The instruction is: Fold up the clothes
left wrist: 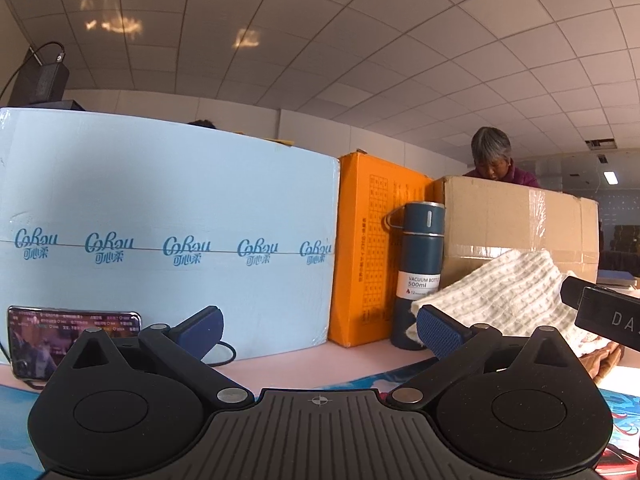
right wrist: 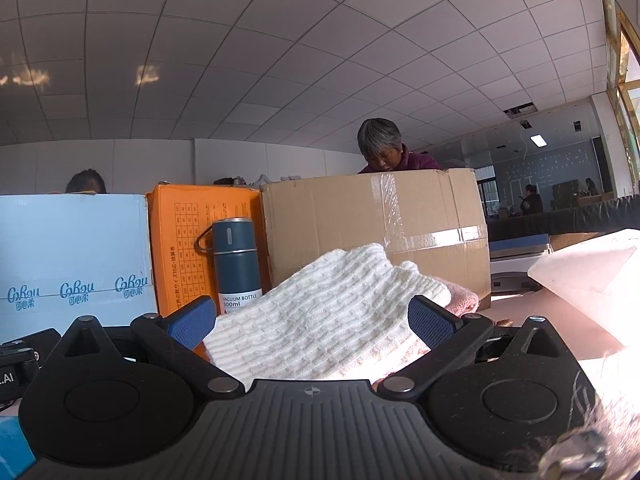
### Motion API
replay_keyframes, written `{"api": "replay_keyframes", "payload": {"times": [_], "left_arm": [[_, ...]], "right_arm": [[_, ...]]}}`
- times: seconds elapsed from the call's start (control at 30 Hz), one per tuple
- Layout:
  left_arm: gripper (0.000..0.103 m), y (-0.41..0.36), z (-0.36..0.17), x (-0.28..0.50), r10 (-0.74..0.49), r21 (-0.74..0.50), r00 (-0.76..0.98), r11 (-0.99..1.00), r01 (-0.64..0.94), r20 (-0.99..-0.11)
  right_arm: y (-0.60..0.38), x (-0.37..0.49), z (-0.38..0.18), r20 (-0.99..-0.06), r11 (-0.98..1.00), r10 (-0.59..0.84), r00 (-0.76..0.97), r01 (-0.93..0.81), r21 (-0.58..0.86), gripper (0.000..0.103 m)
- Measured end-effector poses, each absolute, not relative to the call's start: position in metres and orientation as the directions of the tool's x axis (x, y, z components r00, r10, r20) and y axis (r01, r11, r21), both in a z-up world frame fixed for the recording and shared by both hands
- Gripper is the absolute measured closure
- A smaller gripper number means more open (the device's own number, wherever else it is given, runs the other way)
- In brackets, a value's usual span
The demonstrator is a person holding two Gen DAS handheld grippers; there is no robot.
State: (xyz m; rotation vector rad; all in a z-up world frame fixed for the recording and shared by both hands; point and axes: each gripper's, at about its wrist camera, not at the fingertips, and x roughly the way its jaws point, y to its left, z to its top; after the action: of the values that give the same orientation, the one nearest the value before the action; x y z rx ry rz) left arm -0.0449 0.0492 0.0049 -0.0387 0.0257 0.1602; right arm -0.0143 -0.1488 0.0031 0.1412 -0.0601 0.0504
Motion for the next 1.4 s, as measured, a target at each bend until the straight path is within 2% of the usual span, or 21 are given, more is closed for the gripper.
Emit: {"api": "replay_keyframes", "payload": {"times": [0.17,1.4], "left_arm": [[0.0,0.0425,0.0054,-0.0476,0.152,0.002,0.988,0.988,-0.152,-0.013],[0.0,0.0439,0.0048,-0.0469,0.148,-0.007,0.989,0.989,-0.148,-0.024]], "right_arm": [[-0.1513,-0.0167,0.0029,0.068,0.985,0.063,0.996,-0.073,0.159,0.0],[-0.1527,-0.0172,0.0027,0.06,0.982,0.073,0.996,-0.082,0.168,0.0]]}}
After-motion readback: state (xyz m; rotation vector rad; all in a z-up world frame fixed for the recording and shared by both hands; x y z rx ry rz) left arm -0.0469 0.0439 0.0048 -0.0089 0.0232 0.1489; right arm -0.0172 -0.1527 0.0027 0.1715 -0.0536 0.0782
